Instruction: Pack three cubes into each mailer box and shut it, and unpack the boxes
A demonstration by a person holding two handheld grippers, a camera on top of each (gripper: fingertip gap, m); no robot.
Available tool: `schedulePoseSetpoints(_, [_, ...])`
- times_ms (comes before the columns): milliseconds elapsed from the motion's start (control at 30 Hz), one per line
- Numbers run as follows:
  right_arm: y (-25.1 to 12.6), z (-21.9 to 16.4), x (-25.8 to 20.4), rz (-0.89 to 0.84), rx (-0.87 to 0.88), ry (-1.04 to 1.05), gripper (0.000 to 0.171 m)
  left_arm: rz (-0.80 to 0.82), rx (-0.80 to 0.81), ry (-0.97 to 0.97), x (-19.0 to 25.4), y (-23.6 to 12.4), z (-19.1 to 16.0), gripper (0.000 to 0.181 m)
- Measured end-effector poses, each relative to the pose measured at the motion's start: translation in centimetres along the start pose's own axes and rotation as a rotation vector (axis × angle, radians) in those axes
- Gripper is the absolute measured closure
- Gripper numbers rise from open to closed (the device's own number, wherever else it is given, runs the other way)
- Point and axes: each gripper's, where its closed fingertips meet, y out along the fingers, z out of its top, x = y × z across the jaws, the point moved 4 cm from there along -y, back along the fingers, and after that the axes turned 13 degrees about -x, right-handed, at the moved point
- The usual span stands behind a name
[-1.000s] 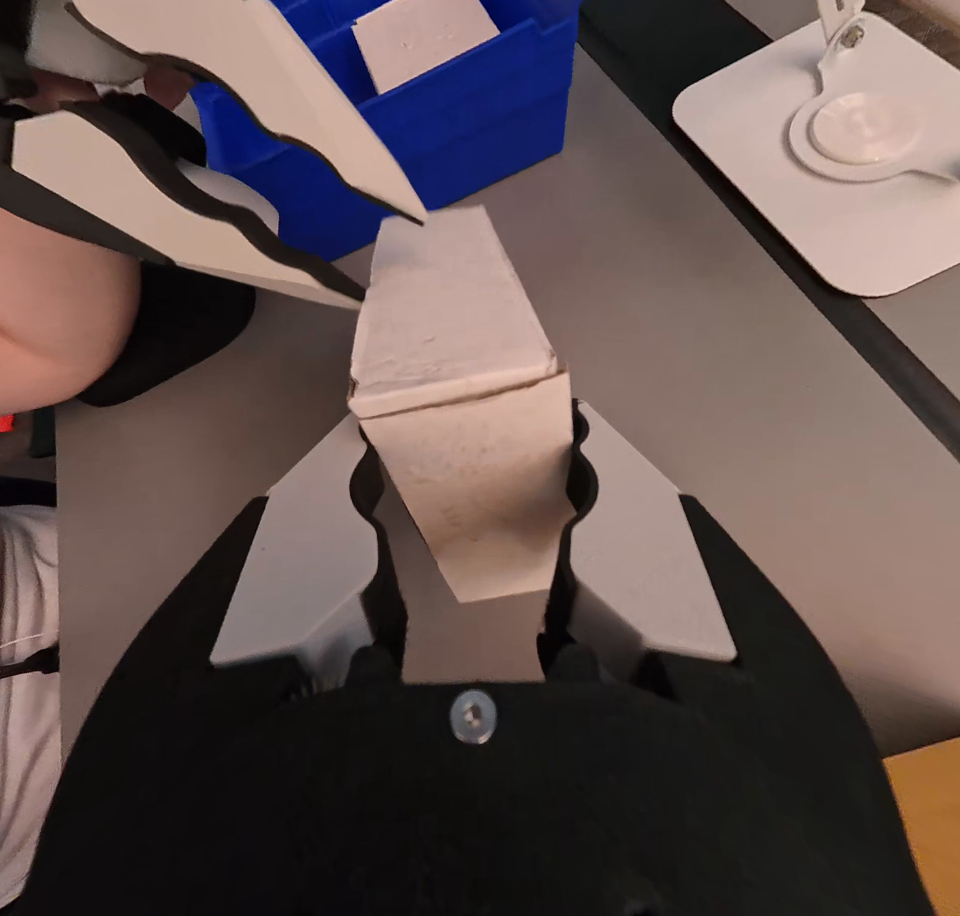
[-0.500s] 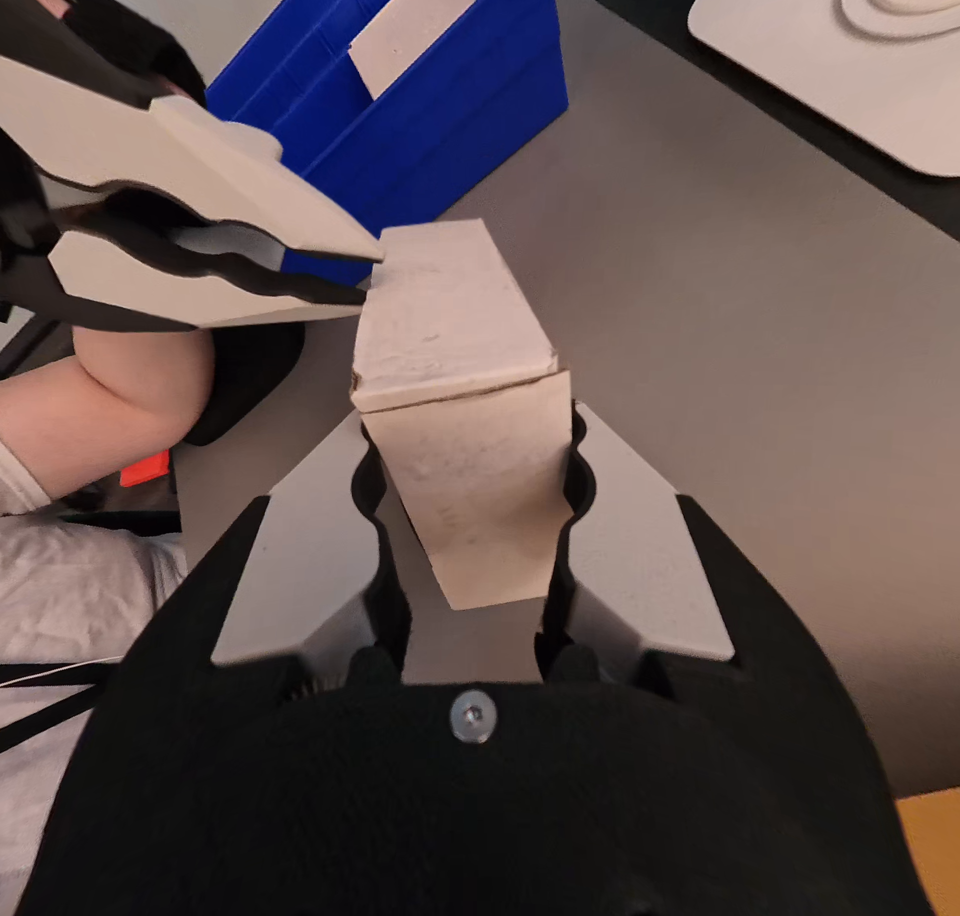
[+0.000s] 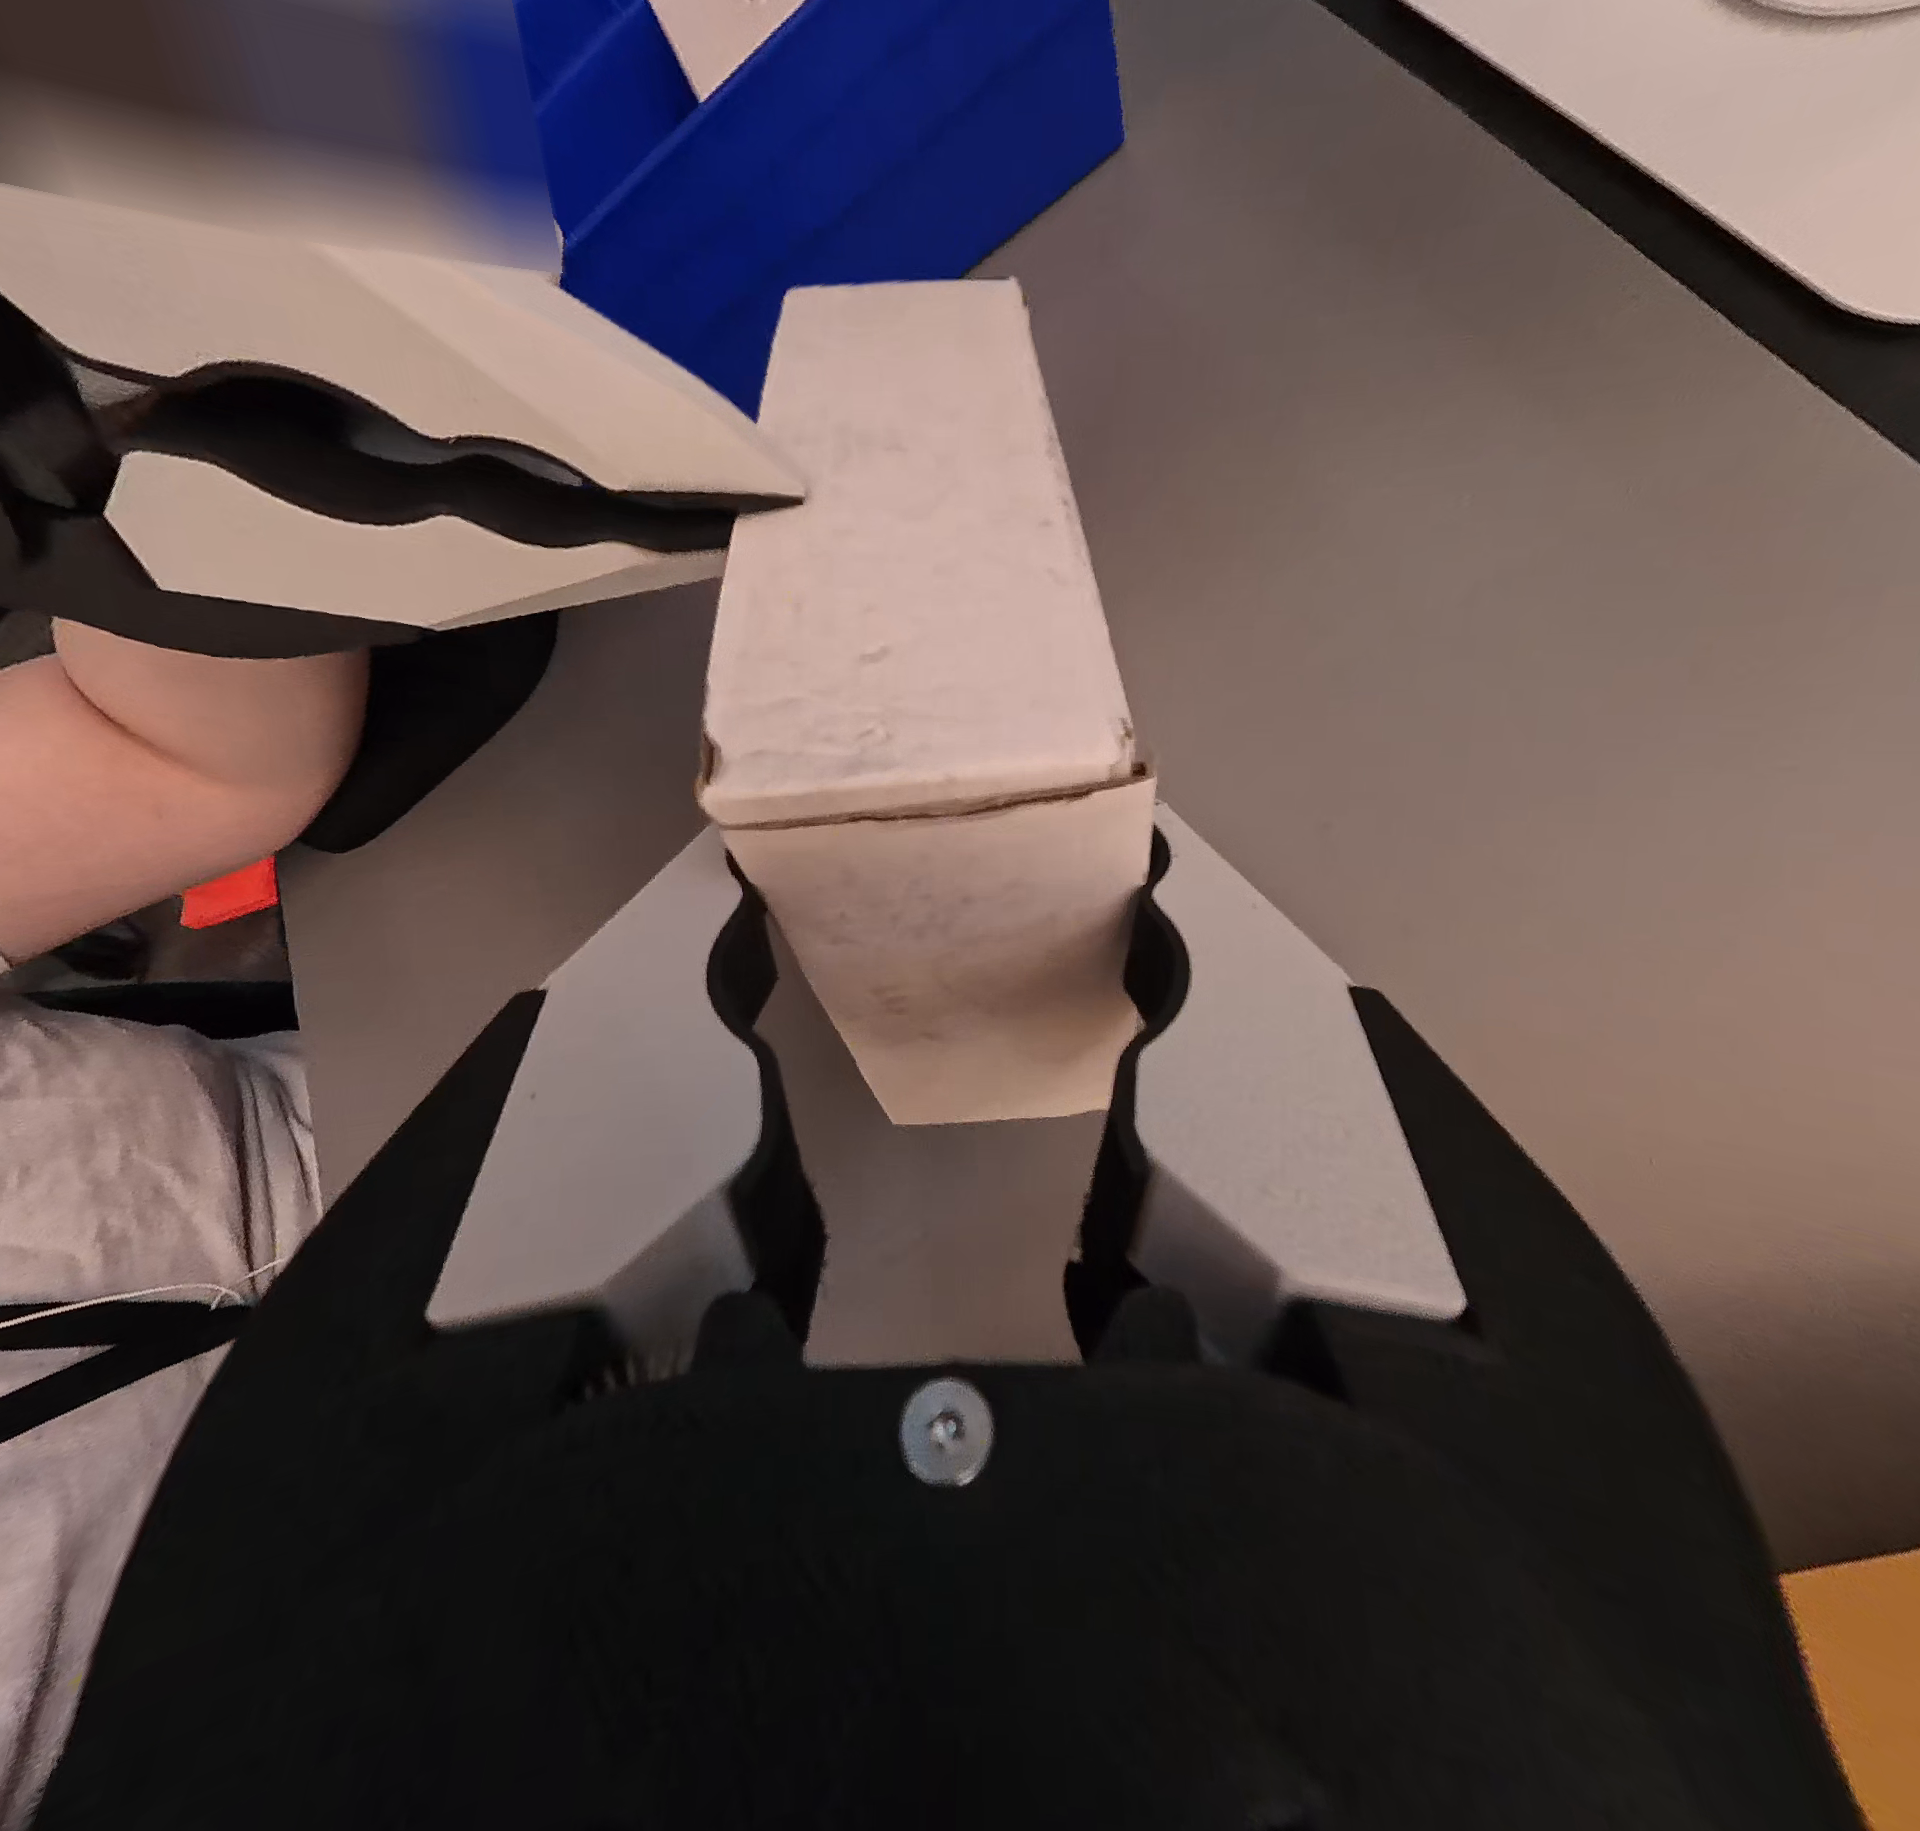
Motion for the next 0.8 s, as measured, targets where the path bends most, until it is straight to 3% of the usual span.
schedulePoseSetpoints(33, [0.0, 0.0, 0.0, -0.002, -0.001, -0.006, 0.105, -0.001, -0.003, -0.006, -0.1, 0.1, 0.0, 0.18])
schedulePoseSetpoints(433, [-1.4, 0.2, -0.5, -0.098, 0.012, -0.101, 0.108, -0.087, 0.029, -0.132, -1.3, -0.8, 0.4, 0.18])
schedulePoseSetpoints(667, [-1.7, 0.1, -0.6, 0.012, 0.022, 0.025, 0.109, 0.09, 0.016, -0.028, -1.2, -0.7, 0.9, 0.18])
schedulePoseSetpoints(800, [-1.2, -0.4, -0.9, 0.04, -0.02, 0.032, 0.108, 0.047, 0.018, -0.025, -0.7, -0.7, 1.0, 0.176])
